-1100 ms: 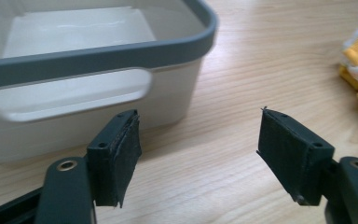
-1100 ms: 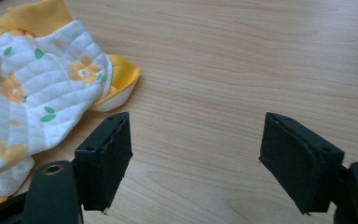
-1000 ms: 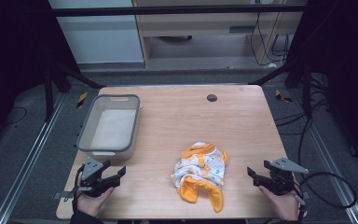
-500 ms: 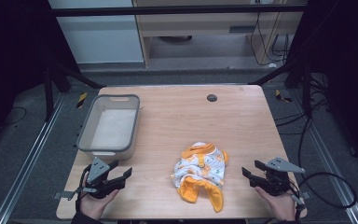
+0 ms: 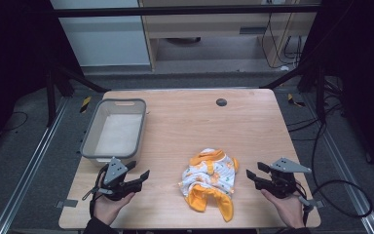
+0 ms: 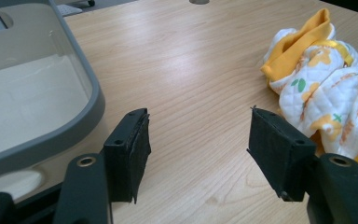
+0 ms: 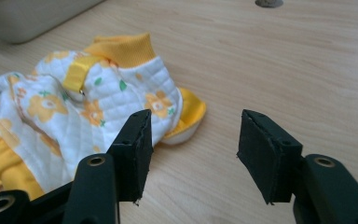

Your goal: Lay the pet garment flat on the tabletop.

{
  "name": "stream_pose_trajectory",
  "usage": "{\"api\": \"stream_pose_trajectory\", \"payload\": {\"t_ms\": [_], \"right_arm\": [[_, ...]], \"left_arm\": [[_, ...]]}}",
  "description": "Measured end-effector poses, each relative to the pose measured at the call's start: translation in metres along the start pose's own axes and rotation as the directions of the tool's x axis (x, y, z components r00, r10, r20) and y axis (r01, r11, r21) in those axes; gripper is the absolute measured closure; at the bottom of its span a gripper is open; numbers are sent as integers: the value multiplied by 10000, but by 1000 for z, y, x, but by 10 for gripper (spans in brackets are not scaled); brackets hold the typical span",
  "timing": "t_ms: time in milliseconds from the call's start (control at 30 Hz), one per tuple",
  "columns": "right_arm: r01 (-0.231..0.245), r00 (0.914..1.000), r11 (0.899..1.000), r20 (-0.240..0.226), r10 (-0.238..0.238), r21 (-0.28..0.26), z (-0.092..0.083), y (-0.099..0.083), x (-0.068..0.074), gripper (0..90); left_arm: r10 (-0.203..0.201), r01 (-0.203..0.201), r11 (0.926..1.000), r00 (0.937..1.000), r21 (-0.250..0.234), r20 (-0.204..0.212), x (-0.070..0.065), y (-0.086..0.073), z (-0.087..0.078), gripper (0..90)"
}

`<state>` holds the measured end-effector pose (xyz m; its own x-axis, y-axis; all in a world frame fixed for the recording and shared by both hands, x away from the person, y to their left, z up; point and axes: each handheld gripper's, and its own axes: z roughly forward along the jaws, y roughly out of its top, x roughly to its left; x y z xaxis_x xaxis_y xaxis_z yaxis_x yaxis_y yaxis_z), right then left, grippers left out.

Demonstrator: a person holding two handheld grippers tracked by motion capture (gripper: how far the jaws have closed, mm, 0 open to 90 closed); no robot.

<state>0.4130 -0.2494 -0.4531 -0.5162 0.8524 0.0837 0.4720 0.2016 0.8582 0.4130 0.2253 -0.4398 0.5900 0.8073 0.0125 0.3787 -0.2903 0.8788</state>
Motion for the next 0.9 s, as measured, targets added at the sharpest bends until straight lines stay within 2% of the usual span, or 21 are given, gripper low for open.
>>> {"api": "stream_pose_trajectory", "payload": {"t_ms": [267,633,800,900], "right_arm": [[177,9997,9997,-178,-181,-175,5,18,2,461],[726,9961,9971,-526,-714,219,22,39,8,476],[858,9950,9961,-537,-846,192,27,44,10,481],[897,9943,9957,-601,-883,213,33,48,12,487]], "left_arm": [[35,-34,10000,9998,-48,178,-5,15,13,377],[354,-361,9992,9985,163,418,-17,35,40,410],[400,-409,9990,9980,185,489,-20,41,50,415],[342,-357,9991,9973,211,645,-21,47,61,416]]}}
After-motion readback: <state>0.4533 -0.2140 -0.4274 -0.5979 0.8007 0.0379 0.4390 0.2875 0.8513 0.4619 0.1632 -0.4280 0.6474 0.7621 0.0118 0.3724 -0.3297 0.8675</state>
